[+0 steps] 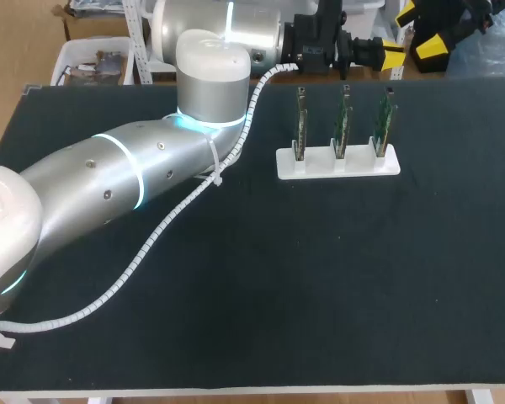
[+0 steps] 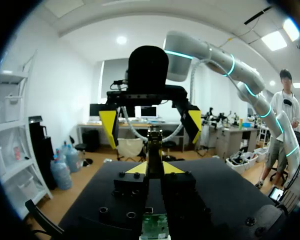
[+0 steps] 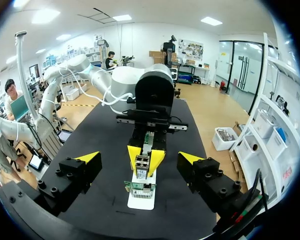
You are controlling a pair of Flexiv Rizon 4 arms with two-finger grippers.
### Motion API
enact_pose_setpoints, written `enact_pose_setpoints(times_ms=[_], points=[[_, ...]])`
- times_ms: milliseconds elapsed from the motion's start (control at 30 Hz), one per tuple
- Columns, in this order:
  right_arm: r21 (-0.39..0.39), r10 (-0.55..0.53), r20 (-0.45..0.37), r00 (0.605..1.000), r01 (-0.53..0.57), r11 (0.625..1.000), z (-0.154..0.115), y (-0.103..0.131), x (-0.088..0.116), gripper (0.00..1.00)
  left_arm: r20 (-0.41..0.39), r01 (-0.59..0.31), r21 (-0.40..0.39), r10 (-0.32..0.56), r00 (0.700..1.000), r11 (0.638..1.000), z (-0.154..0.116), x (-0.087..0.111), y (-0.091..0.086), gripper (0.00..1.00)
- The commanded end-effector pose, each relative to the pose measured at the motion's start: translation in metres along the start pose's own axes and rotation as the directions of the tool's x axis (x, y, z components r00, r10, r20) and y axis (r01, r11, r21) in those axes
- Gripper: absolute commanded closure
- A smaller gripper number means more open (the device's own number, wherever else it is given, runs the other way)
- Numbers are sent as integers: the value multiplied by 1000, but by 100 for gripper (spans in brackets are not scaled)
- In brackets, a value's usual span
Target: Pick up the optical module with the left hand, and insert it into the network port with the right hand.
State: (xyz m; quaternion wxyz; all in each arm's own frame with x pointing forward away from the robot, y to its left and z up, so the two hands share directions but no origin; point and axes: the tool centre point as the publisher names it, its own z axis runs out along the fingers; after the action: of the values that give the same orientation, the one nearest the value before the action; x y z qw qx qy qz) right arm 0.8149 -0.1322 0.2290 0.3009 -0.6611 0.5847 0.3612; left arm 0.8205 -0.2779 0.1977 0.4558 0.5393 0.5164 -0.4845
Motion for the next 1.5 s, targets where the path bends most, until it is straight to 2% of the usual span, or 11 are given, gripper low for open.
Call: enact_pose_setpoints(times_ms=[33, 800, 833, 867, 900, 967, 1000, 1500], points=[[-325, 0, 0, 1000, 0, 946, -3, -7, -1, 0, -1, 0, -7, 0, 1000, 1000, -1, 0, -3, 100], [-329, -6, -3, 1000, 5, 944, -1, -6, -2, 0, -1, 0, -7, 0, 1000, 1000, -1, 0, -3, 100], [-329, -6, -3, 1000, 5, 944, -1, -7, -2, 6, -1, 0, -7, 0, 1000, 1000, -1, 0, -3, 100], [-330, -6, -1, 1000, 5, 944, -1, -7, -2, 50, -1, 0, -7, 0, 1000, 1000, -1, 0, -3, 100], [-331, -7, -1, 1000, 6, 944, 0, -7, -2, 58, -1, 0, -7, 0, 1000, 1000, -1, 0, -3, 100], [-330, -8, -2, 1000, 7, 944, 0, -7, -2, 81, -1, 0, -7, 0, 1000, 1000, -1, 0, -3, 100], [-330, -9, -1, 1000, 8, 944, 0, -7, -2, 100, -1, 0, -7, 0, 1000, 1000, -1, 0, -3, 100], [-341, -15, -1, 1000, 14, 940, 2, -11, -3, 100, -1, 0, -7, 0, 1000, 1000, -1, 0, -3, 100]])
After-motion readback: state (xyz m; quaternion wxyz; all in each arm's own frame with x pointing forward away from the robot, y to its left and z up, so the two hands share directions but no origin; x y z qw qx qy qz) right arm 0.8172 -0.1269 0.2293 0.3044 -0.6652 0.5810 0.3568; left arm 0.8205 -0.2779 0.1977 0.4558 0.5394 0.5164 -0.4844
